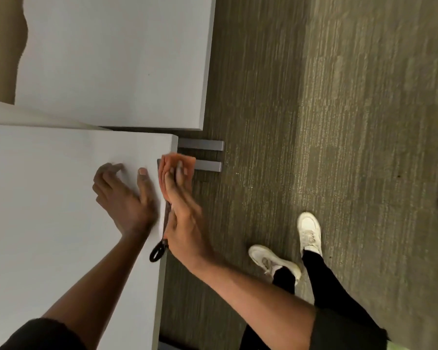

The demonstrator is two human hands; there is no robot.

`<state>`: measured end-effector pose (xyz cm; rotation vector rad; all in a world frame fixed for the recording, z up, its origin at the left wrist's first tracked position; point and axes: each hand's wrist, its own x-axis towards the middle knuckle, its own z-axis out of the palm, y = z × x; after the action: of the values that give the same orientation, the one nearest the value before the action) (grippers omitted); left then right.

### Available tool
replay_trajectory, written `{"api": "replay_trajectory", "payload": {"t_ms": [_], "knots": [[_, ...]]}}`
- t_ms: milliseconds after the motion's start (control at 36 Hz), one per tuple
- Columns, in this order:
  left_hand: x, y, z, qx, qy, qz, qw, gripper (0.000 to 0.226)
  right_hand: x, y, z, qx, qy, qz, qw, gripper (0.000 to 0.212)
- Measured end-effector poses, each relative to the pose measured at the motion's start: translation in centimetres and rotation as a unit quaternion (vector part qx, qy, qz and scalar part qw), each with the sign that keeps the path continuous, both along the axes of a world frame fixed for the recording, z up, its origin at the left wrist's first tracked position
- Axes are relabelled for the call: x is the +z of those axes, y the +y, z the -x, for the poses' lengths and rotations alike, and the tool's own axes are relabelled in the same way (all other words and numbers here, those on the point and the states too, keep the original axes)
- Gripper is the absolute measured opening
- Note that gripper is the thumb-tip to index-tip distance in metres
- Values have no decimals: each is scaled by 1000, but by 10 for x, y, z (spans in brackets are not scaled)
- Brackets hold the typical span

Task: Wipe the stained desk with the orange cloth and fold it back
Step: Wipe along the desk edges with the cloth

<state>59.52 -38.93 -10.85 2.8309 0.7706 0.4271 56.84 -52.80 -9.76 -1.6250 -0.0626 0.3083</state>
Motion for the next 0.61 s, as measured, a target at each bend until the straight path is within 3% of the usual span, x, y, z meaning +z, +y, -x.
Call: {"api": "replay_trajectory", "payload": {"t_ms": [139, 444, 611], "knots": [[-3, 2, 0, 8, 7, -11, 1000, 54, -7, -13, 27, 63, 1, -7, 998, 82], [-8, 10, 2, 1, 6, -5, 1000, 50, -3, 4, -79, -71, 12, 27, 997, 76], [-7, 9, 2, 7, 18, -1, 1000, 50, 1, 0, -46, -37, -3, 31, 999, 75]]}}
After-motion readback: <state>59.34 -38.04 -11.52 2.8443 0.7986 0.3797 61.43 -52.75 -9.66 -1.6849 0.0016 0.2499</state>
